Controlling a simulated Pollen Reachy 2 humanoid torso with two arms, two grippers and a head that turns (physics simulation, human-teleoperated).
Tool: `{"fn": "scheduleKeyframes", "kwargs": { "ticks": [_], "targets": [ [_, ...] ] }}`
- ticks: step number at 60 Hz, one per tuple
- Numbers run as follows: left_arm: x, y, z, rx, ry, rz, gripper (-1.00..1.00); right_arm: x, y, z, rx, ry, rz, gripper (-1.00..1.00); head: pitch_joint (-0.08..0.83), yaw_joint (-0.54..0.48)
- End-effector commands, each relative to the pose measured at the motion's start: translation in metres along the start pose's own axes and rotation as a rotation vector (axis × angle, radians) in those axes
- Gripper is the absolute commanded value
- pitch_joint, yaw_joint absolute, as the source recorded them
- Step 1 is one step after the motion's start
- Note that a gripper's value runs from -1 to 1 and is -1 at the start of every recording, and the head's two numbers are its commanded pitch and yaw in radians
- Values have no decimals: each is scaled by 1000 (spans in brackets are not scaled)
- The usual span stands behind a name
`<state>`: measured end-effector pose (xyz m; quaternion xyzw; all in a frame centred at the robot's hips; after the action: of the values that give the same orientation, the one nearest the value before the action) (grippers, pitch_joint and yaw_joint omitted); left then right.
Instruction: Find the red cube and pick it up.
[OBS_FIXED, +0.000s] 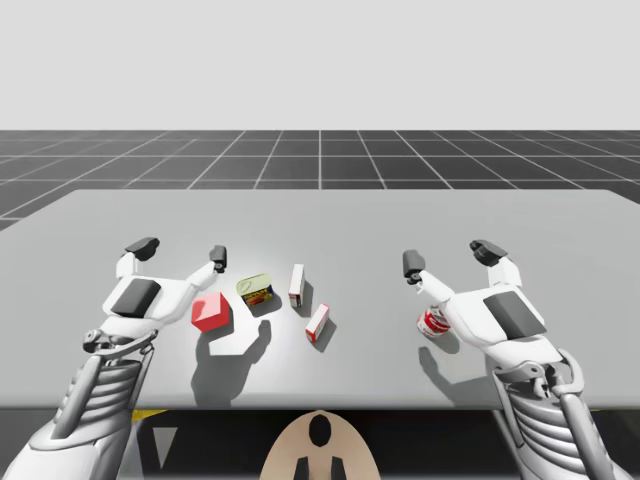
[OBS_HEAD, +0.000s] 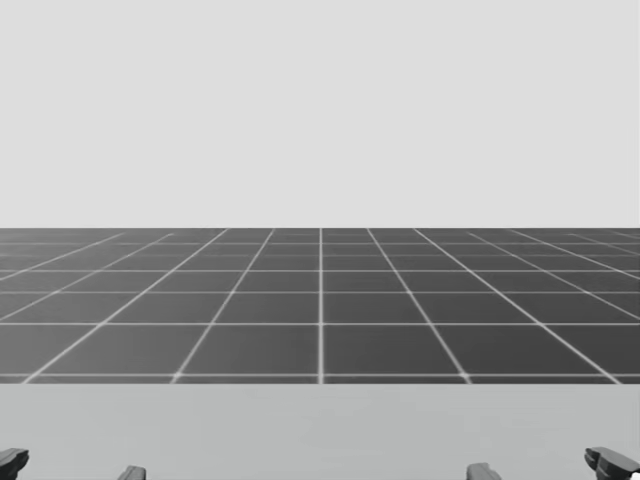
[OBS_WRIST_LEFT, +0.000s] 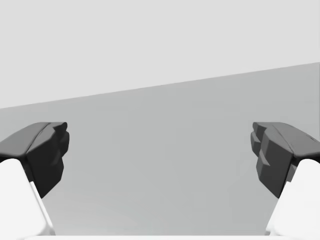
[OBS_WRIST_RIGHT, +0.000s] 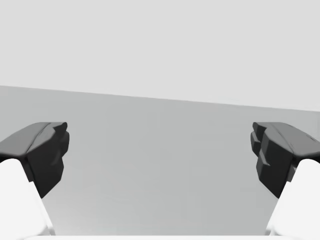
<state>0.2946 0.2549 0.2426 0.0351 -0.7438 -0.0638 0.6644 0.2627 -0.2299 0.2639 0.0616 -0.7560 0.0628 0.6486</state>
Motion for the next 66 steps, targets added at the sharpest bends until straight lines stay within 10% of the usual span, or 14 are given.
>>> {"fn": "scheduleKeyframes", "kwargs": {
  "ticks": [1, 66],
  "targets": [
    [0, 0, 0, -1, 1, -1, -1000, -1, 1, 1, -13, -2, 5, -1000, 3, 2],
    [-2, 0, -2, 8, 8, -23, -1000, -5, 3, -2, 30, 49, 25, -1000, 654, 231]
  ]
}}
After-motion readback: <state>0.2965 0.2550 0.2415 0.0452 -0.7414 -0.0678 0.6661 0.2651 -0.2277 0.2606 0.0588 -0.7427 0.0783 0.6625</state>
